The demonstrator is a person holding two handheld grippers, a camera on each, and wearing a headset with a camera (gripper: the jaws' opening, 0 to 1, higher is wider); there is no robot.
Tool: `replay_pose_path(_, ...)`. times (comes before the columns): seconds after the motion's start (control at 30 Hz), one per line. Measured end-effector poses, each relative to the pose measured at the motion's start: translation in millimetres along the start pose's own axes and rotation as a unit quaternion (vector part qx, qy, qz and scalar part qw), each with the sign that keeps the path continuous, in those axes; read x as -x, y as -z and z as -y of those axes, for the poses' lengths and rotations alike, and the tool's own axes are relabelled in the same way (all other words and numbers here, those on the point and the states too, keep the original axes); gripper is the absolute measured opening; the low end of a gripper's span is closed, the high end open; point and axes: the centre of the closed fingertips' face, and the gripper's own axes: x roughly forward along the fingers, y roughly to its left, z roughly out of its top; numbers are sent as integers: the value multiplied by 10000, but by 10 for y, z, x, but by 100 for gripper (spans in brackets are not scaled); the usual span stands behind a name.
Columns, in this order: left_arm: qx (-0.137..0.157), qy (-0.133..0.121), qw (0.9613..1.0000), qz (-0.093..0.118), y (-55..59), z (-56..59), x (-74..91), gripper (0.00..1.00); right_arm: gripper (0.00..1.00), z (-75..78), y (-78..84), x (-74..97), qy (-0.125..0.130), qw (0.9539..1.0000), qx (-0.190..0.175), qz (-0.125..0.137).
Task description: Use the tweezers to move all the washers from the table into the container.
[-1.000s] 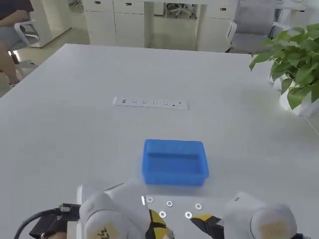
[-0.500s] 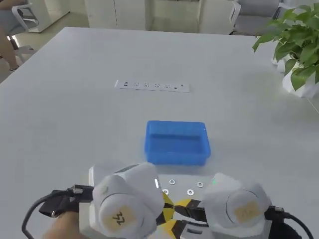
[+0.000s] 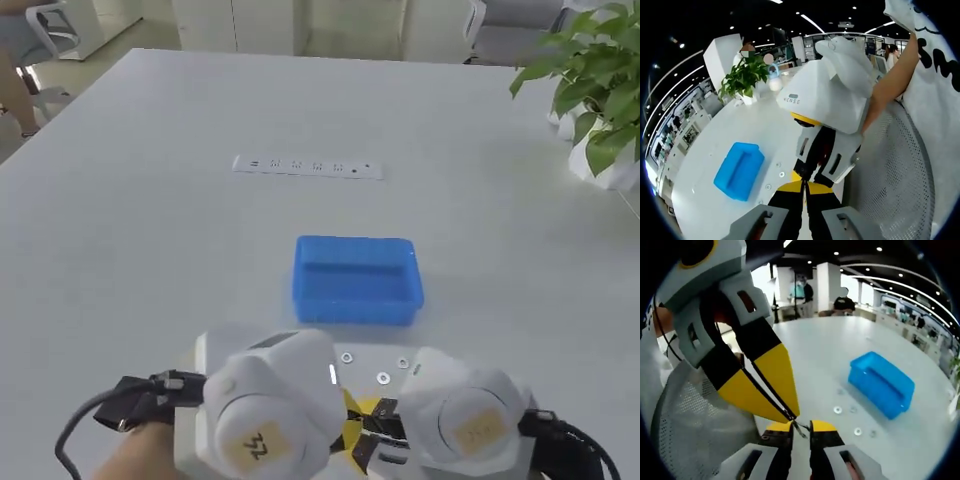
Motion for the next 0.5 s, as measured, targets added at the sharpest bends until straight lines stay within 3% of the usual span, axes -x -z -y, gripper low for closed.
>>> replay_pose_path(0.13, -62, 2, 10000, -28, 5, -22, 0, 0, 9, 9, 21, 6, -79, 9999, -82, 17)
replay_pose_path(0.27, -2, -2, 10000, -3, -8, -35, -20, 0, 6, 20, 38, -17, -77, 9997, 236, -81)
replay_pose_path(0.37, 248, -88, 9995, -163, 23, -68, -61, 0, 5, 23, 44, -19, -57, 9994, 333, -78)
replay_pose_path(0.47, 598, -279, 9977, -156, 32, -90, -100, 0, 5, 40, 40, -19, 4, 9993, 359, -57)
replay_pose_path(0.5, 510, -252, 9983, -142, 34, -81, -109, 1, 4, 49, 42, -18, 28, 9995, 299, -60)
